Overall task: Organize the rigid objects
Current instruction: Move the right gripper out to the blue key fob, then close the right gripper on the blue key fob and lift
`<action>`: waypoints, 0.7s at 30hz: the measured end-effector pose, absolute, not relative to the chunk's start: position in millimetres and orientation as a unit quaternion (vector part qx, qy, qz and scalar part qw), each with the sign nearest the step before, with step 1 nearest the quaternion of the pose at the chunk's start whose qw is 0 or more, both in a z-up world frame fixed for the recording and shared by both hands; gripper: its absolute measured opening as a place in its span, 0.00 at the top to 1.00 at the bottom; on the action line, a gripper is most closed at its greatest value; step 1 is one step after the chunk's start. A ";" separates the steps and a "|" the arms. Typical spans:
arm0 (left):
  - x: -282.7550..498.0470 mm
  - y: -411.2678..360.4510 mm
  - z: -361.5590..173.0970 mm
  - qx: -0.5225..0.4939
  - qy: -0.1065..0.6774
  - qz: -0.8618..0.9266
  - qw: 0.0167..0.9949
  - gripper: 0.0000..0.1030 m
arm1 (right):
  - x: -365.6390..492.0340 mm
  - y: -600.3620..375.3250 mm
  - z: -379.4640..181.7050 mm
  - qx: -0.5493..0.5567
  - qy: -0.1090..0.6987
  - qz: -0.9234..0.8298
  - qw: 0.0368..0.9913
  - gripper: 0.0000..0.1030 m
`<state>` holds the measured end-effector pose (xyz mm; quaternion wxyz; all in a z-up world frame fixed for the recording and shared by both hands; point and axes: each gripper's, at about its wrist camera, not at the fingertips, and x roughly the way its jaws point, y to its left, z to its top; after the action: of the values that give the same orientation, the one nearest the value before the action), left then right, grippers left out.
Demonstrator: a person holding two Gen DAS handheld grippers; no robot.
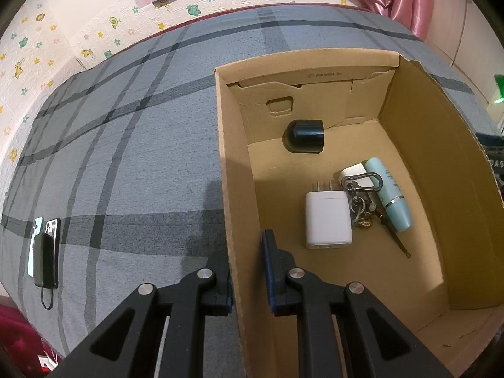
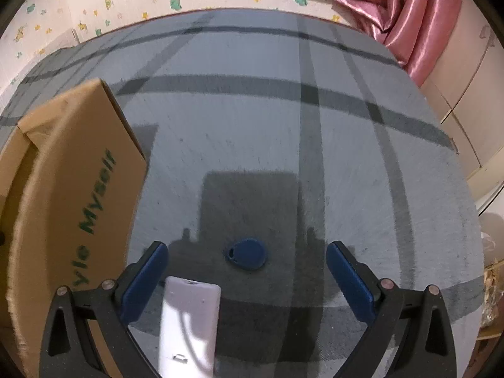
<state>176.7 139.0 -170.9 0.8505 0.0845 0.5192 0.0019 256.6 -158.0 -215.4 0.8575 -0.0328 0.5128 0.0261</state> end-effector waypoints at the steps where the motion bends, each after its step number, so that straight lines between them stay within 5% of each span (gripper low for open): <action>1: 176.8 139.3 -171.2 0.084 0.519 0.002 0.851 0.85 | 257.5 -159.4 -219.3 -0.032 0.515 0.025 0.856 0.01; 18: 174.8 139.1 -170.9 0.085 0.516 0.003 0.853 0.85 | 275.0 -176.3 -264.9 -0.016 0.541 0.013 0.841 0.01; 21: 175.1 140.7 -170.4 0.081 0.516 0.001 0.853 0.85 | 274.2 -177.7 -262.6 -0.014 0.541 0.016 0.841 0.09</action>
<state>175.1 140.7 -170.4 0.8528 0.0806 0.5159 0.0011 274.2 -177.7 -262.6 0.8406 -0.0141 0.5412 0.0159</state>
